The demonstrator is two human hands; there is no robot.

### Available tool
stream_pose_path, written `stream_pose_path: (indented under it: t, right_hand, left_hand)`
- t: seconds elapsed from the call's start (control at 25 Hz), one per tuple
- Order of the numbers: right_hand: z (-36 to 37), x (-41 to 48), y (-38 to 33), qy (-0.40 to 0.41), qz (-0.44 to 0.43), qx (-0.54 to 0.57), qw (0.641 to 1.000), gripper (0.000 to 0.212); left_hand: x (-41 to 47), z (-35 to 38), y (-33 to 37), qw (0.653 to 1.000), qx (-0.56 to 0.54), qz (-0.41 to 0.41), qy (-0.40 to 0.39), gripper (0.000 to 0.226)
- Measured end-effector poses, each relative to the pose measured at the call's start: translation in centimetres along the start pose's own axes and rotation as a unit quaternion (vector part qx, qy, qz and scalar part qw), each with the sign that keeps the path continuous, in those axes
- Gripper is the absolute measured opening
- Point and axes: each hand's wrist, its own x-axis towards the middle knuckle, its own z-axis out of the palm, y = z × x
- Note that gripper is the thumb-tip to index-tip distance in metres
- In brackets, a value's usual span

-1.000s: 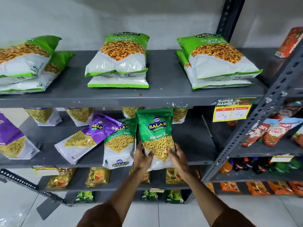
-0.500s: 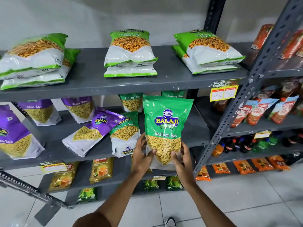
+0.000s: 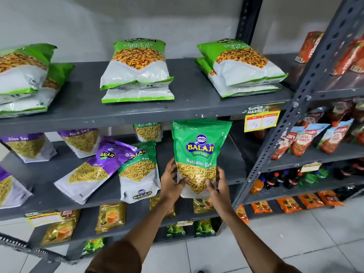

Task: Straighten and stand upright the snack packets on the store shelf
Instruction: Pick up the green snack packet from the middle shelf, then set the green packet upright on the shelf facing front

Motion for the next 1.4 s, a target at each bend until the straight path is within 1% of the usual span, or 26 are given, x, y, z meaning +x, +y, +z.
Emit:
stream_pose_path:
  t: [0.12,0.28,0.36,0.44,0.52,0.56,0.6,0.64,0.68,0.72,0.76,0.8,0.84,0.88,0.92,0.96,1.0,1.04,1.08,1.12,1.16,1.24,1.28,1.32,1.4]
  right_hand:
    - [-0.7,4.7,0.6,0.003,-0.010,-0.029,1.000,0.049]
    - [-1.8,10.2,1.1,-0.028,-0.014,-0.051,0.998,0.039]
    - [-2.1,11.4,1.6,-0.048,-0.011,-0.052,0.997,0.032]
    - [-2.1,11.7,2.3,-0.038,-0.006,-0.066,0.997,0.043]
    - [-1.9,11.7,3.0,-0.030,0.014,-0.067,0.997,0.037]
    - [-1.5,11.4,3.2,-0.008,0.019,-0.071,0.997,0.040]
    - [-0.8,11.0,3.4,0.040,0.016,-0.087,0.995,0.052]
    - [0.0,10.1,3.4,0.108,0.008,-0.108,0.988,0.062]
    - [1.1,8.7,3.2,0.171,-0.007,-0.115,0.979,0.065]
    - [2.7,7.2,2.5,0.206,-0.024,-0.104,0.973,0.060]
    - [4.4,5.8,1.7,0.200,-0.048,-0.086,0.975,0.051]
    - [6.3,4.7,1.0,0.164,-0.075,-0.081,0.980,0.041]
    - [8.2,4.2,0.7,0.110,-0.092,-0.089,0.986,0.033]
    - [10.3,3.9,0.3,0.042,-0.087,-0.098,0.990,0.029]
    - [12.4,4.0,-0.1,-0.020,-0.057,-0.104,0.993,0.032]
    - [14.2,4.4,-0.9,-0.068,-0.007,-0.114,0.991,0.039]
    - [15.7,4.8,-1.5,-0.102,0.056,-0.113,0.987,0.049]
    - [17.2,4.6,-2.3,-0.135,0.126,-0.102,0.978,0.059]
    - [18.3,4.3,-2.5,-0.162,0.177,-0.089,0.967,0.064]
    - [19.1,3.9,-2.8,-0.177,0.202,-0.079,0.960,0.064]
    - [19.5,3.3,-2.8,-0.173,0.208,-0.062,0.961,0.059]
    - [19.4,1.7,-2.0,-0.138,0.200,-0.023,0.970,0.052]
    - [19.2,0.6,-1.7,-0.125,0.200,-0.009,0.972,0.053]
    - [18.8,-0.5,-1.6,-0.112,0.198,-0.002,0.974,0.057]
    - [17.9,-2.8,-1.8,-0.067,0.175,0.021,0.982,0.055]
  left_hand:
    - [3.4,1.9,0.7,1.000,-0.004,0.001,0.003,0.081]
    - [7.3,4.6,1.5,1.000,-0.008,0.011,0.013,0.068]
    - [8.4,5.3,1.1,1.000,-0.005,0.021,0.018,0.059]
    - [8.9,5.5,0.2,0.999,0.005,0.038,0.018,0.053]
    - [8.9,5.4,-0.1,0.998,0.030,0.054,-0.015,0.054]
    - [8.7,4.9,0.0,0.998,0.039,0.042,-0.032,0.057]
    - [8.6,4.2,0.0,0.998,0.047,0.037,-0.033,0.061]
    - [8.3,3.3,0.1,0.997,0.064,0.042,-0.018,0.066]
    - [8.0,2.0,0.1,0.995,0.079,0.050,0.016,0.067]
    - [7.4,0.1,0.1,0.993,0.088,0.058,0.058,0.065]
    - [6.9,-1.8,0.3,0.988,0.094,0.068,0.100,0.060]
    - [6.2,-4.1,0.4,0.979,0.112,0.083,0.148,0.052]
    - [5.7,-6.5,-0.2,0.965,0.140,0.089,0.202,0.045]
    - [4.9,-9.0,-0.2,0.948,0.162,0.077,0.262,0.040]
    - [4.8,-11.4,-1.8,0.930,0.178,0.046,0.318,0.039]
    - [4.9,-13.3,-3.2,0.918,0.196,-0.011,0.346,0.041]
    - [5.1,-14.9,-4.7,0.915,0.196,-0.087,0.342,0.048]
    - [5.3,-16.3,-6.5,0.923,0.166,-0.169,0.302,0.057]
    - [5.5,-16.9,-7.8,0.931,0.112,-0.236,0.255,0.064]
    - [5.4,-16.9,-8.3,0.933,0.055,-0.285,0.211,0.062]
    - [5.2,-16.8,-8.4,0.939,0.018,-0.295,0.178,0.056]
    - [4.2,-16.4,-7.9,0.956,0.015,-0.257,0.138,0.032]
    - [3.3,-16.2,-7.2,0.965,0.014,-0.237,0.115,0.020]
    - [2.7,-16.2,-7.3,0.972,0.011,-0.216,0.088,0.012]
    - [1.1,-15.9,-7.4,0.983,-0.002,-0.177,0.051,0.012]
